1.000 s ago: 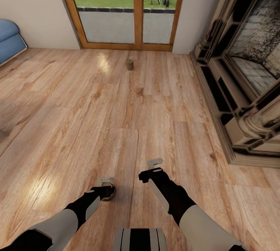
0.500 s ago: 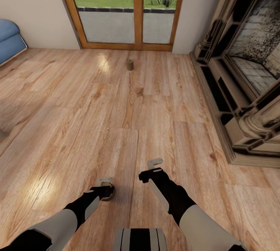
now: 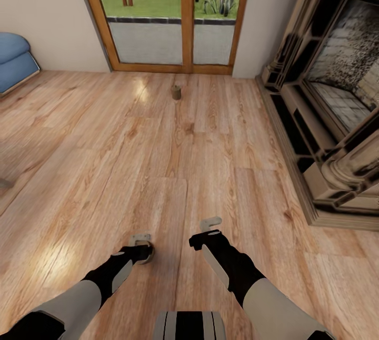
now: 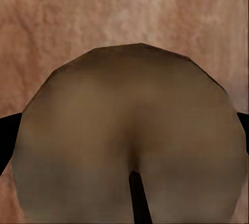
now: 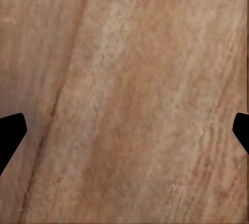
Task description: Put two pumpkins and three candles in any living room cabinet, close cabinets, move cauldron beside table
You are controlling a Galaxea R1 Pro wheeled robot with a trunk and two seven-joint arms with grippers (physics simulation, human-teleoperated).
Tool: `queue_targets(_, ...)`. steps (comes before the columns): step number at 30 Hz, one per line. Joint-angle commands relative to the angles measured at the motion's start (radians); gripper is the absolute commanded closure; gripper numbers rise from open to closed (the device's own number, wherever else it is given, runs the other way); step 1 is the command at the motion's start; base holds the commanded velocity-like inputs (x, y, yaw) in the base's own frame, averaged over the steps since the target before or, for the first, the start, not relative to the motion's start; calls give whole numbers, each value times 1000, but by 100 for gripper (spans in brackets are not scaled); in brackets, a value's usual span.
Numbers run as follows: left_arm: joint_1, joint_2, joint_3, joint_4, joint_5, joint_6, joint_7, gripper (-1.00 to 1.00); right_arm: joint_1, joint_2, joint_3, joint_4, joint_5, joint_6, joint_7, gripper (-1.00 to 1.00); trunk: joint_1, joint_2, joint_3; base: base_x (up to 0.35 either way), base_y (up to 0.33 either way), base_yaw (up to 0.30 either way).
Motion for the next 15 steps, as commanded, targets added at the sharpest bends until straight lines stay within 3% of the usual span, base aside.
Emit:
queue_targets(1, 0, 4, -5, -20, 10, 12, 7, 100, -1, 0, 2, -1, -10, 2, -9, -100, -1, 0, 3, 0, 0, 0)
queue_targets(4, 1, 29, 19, -91, 20, 58, 7, 100, -1, 0, 2, -1, -7, 1, -9, -100, -2, 1, 15, 0, 0, 0)
queue_targets(7, 1, 72, 55, -188, 29, 139, 7, 100, -1, 0, -2, 0, -6, 0, -9, -100, -3, 1, 26, 0, 0, 0)
queue_targets(8, 1, 93, 70, -257, 32, 239, 7, 100, -1, 0, -3, 1, -5, -2, -9, -100, -4, 2, 30, 0, 0, 0)
queue_targets(9, 1, 98, 74, -280, 32, 278, 7, 100, -1, 0, -4, 1, -5, -4, -9, -100, -4, 2, 34, 0, 0, 0)
queue_targets(12, 1, 126, 113, -419, 42, 526, 7, 100, -1, 0, -7, 1, -4, -24, -9, -100, -5, 3, 46, 0, 0, 0)
queue_targets(13, 2, 149, 150, -507, 60, 669, 6, 100, -1, 0, -11, 1, -5, -42, -9, -100, -6, 3, 50, 0, 0, 0)
queue_targets(15, 2, 161, 170, -551, 90, 751, 5, 100, -1, 0, -12, 1, -7, -62, -9, -100, -7, 3, 57, 0, 0, 0)
